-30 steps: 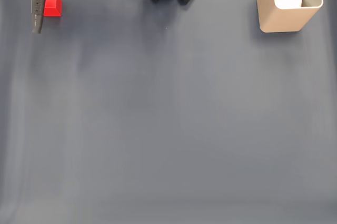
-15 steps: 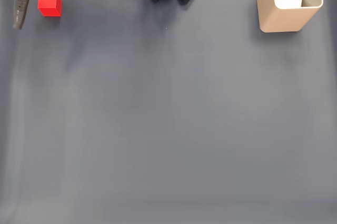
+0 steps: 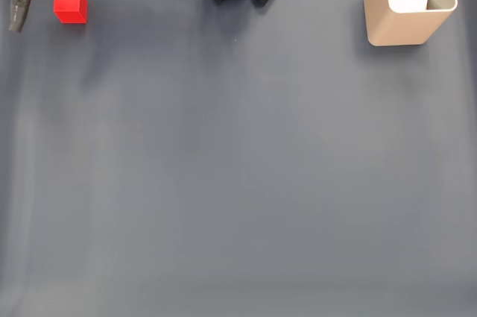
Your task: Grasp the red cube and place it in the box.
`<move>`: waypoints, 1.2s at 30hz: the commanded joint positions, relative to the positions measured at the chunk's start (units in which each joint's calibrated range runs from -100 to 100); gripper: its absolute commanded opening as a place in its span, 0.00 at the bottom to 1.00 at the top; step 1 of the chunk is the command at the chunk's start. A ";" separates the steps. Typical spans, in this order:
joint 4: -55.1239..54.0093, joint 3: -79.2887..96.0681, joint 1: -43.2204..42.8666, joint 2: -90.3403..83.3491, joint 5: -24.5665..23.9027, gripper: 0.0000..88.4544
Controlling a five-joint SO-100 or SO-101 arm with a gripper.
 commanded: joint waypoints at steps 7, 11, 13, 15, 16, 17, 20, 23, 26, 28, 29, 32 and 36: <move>-1.72 0.29 1.73 -1.18 0.54 0.75; -3.60 3.03 2.30 -2.22 0.88 0.76; -4.59 4.58 2.51 -2.74 1.03 0.76; -5.24 5.58 2.51 -2.91 1.03 0.76; -5.41 5.94 2.51 -3.09 1.03 0.76; -5.65 6.40 2.51 -3.26 1.03 0.76; -6.31 7.86 2.51 -3.78 0.93 0.76; -7.30 9.86 2.51 -4.39 0.88 0.76; -8.77 11.96 2.51 -4.99 0.68 0.77; -10.00 13.42 2.58 -5.34 0.44 0.78; -10.50 13.96 2.58 -5.60 0.39 0.78; -11.48 15.33 2.58 -6.12 0.10 0.78; -11.65 15.88 2.65 -6.46 -0.49 0.79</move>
